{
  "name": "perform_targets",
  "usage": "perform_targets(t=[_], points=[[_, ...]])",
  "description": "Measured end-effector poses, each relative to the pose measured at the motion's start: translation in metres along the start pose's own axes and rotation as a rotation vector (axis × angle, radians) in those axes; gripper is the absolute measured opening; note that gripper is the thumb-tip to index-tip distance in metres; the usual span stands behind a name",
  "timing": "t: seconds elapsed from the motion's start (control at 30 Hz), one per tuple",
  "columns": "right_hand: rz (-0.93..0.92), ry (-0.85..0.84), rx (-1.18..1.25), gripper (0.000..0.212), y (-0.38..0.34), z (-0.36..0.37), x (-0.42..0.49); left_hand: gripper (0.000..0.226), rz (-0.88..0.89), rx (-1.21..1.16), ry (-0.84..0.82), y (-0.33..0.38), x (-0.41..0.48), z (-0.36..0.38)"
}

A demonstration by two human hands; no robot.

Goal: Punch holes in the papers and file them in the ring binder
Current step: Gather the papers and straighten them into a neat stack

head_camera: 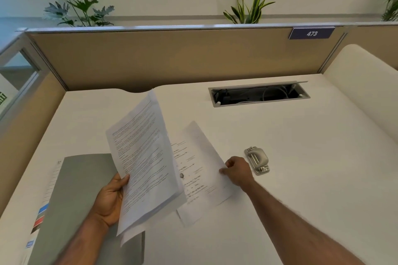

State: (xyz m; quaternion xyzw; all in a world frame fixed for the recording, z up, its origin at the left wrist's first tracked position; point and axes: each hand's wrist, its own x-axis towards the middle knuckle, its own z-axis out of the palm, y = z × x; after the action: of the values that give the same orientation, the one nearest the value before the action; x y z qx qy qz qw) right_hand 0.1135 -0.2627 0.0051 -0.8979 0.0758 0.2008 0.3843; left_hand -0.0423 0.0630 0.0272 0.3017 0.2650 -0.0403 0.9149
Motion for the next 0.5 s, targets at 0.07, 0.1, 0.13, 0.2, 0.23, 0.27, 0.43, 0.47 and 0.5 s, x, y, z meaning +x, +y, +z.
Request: perform_targets(t=[0.07, 0.1, 0.13, 0.2, 0.23, 0.27, 0.43, 0.47, 0.5], points=[[-0.028, 0.002, 0.082, 0.021, 0.005, -0.007, -0.001, 0.040, 0.000, 0.003, 0.010, 0.000, -0.001, -0.001], [-0.035, 0.000, 0.116, 0.017, 0.007, -0.011, -0.002, 0.039, 0.002, 0.003, 0.015, 0.000, 0.000, -0.001], [-0.038, -0.010, 0.162, 0.014, 0.008, -0.014, -0.004, 0.038, 0.004, 0.004, 0.020, 0.001, 0.000, -0.002], [-0.047, -0.043, 0.273, 0.013, 0.010, -0.021, -0.010, 0.037, 0.002, 0.014, 0.024, 0.001, 0.002, 0.000], [-0.056, -0.057, 0.334, 0.012, 0.011, -0.025, -0.013, 0.038, 0.001, 0.023, 0.020, 0.001, 0.003, 0.000], [-0.063, -0.060, 0.403, 0.012, 0.012, -0.029, -0.016, 0.038, 0.002, 0.034, 0.014, 0.000, 0.004, 0.002], [-0.039, -0.054, 0.778, 0.023, 0.008, -0.049, -0.034, 0.038, 0.048, 0.130, -0.003, -0.008, 0.007, 0.018], [-0.040, -0.078, 0.825, 0.025, 0.005, -0.051, -0.038, 0.038, 0.068, 0.163, -0.003, -0.009, 0.008, 0.023], [-0.047, -0.100, 0.861, 0.025, 0.003, -0.052, -0.042, 0.037, 0.093, 0.197, 0.003, -0.011, 0.009, 0.028]])
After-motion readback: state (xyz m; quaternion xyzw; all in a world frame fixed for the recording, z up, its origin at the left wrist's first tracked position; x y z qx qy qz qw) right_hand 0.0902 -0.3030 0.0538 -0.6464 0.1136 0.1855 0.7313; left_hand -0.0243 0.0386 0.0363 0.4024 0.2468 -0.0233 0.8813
